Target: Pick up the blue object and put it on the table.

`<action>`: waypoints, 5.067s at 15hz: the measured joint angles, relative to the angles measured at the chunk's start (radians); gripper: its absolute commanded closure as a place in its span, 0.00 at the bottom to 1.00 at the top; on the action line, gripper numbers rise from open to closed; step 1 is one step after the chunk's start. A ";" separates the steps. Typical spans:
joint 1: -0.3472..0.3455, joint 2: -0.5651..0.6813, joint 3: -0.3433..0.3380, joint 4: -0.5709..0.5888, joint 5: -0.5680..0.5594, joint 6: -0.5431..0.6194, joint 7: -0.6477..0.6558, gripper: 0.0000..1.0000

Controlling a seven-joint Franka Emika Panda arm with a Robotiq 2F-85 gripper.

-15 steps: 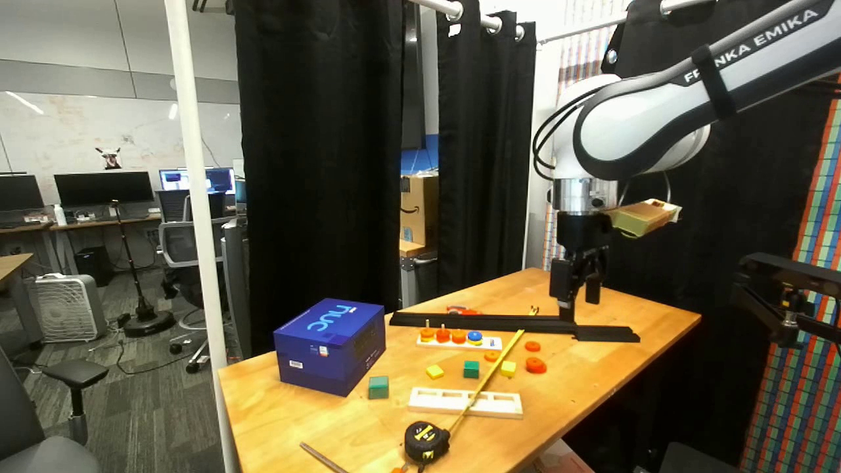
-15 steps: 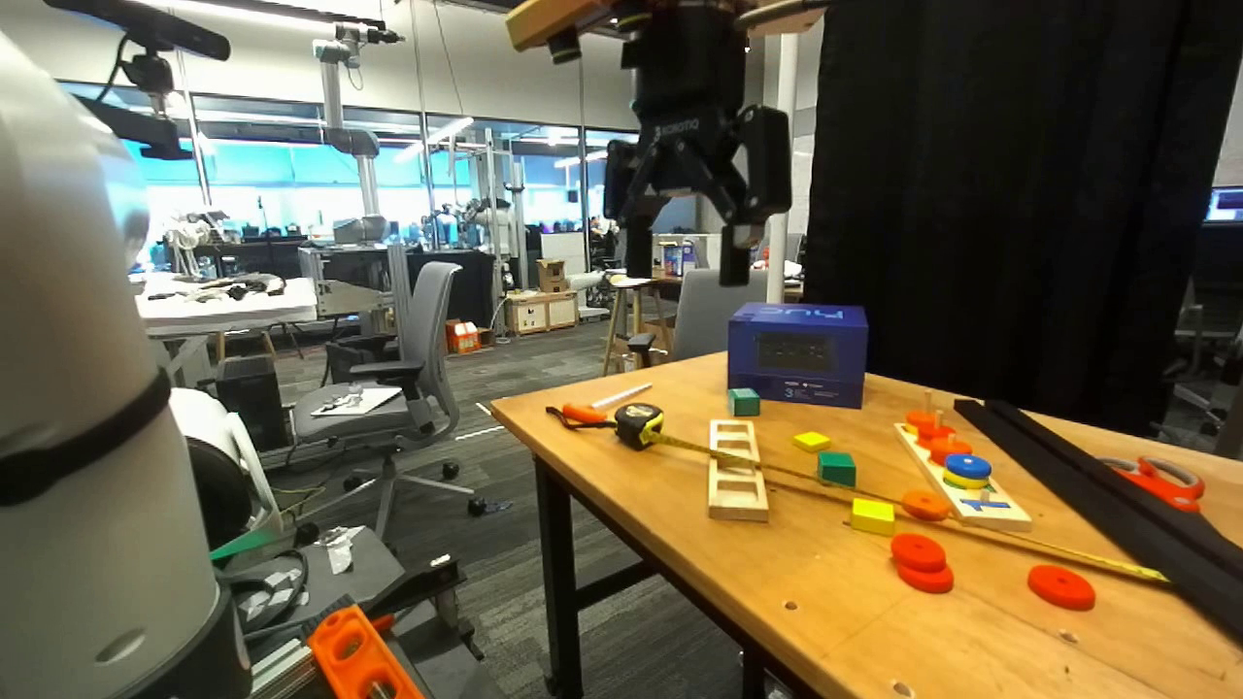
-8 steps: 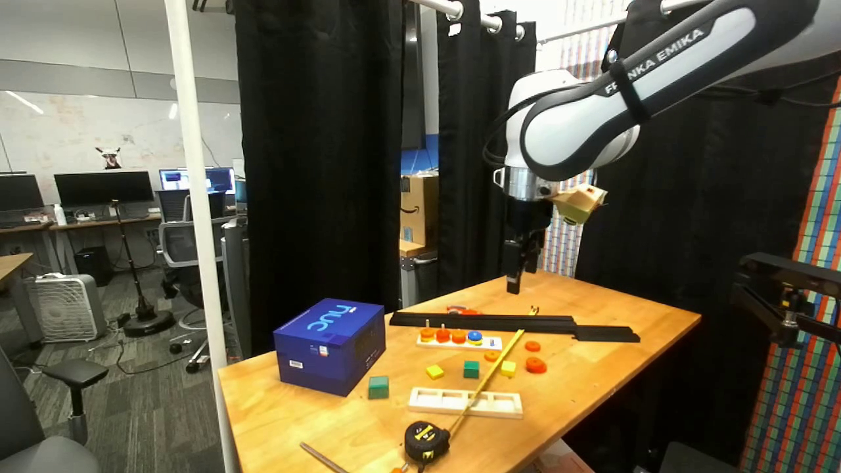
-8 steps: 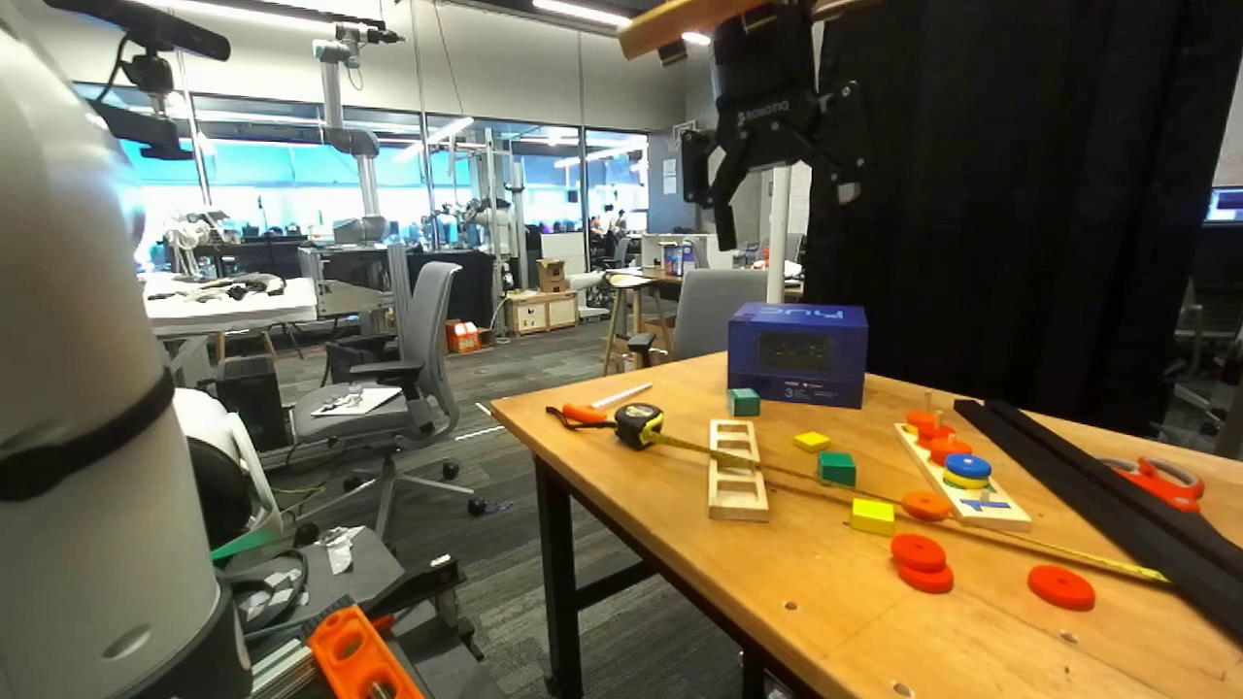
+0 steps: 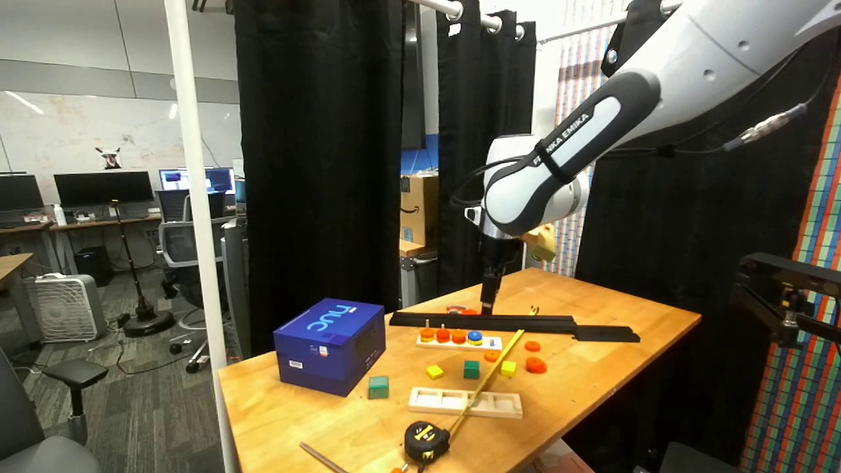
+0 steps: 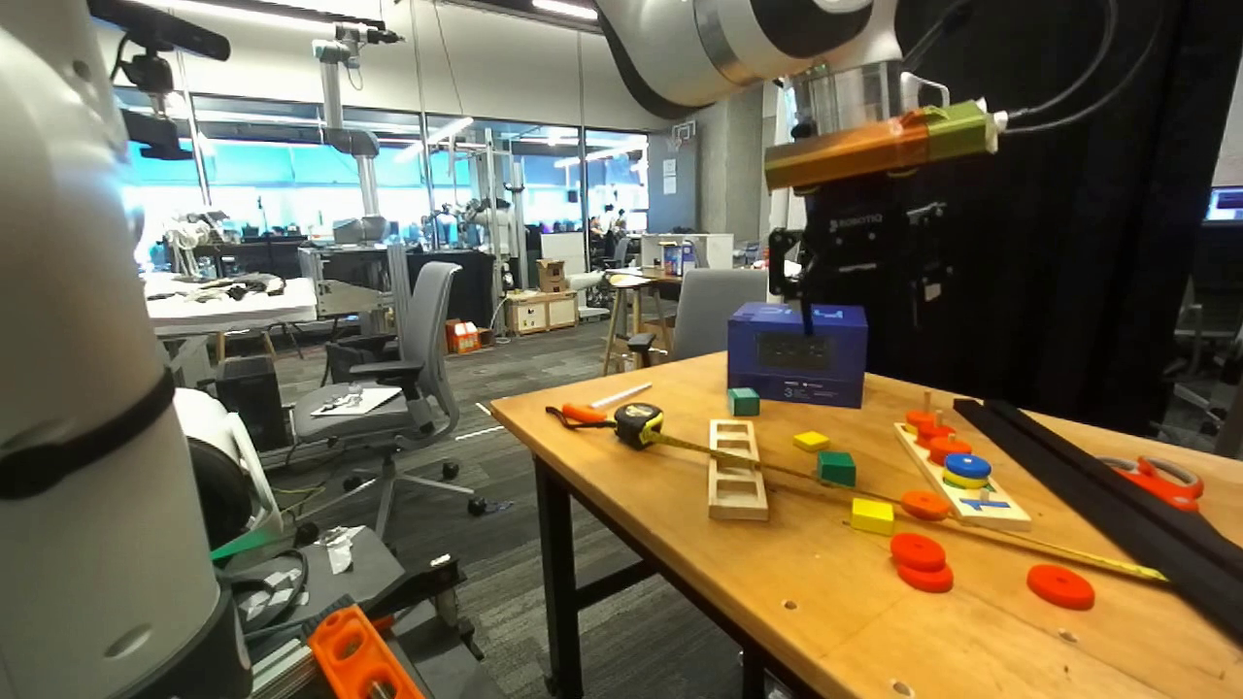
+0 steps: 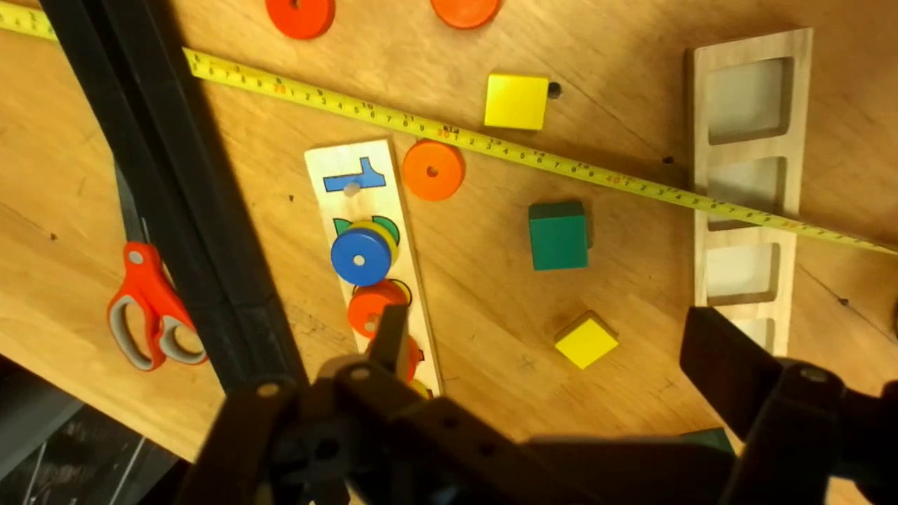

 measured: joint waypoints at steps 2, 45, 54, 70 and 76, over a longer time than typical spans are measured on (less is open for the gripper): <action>-0.005 0.078 0.001 0.028 0.042 0.042 -0.081 0.00; -0.253 0.608 0.143 0.542 0.096 -0.060 -0.505 0.00; -0.260 0.617 0.147 0.564 0.104 -0.076 -0.516 0.65; -0.266 0.611 0.147 0.566 0.118 -0.076 -0.531 0.77; -0.267 0.574 0.138 0.561 0.118 -0.076 -0.530 0.77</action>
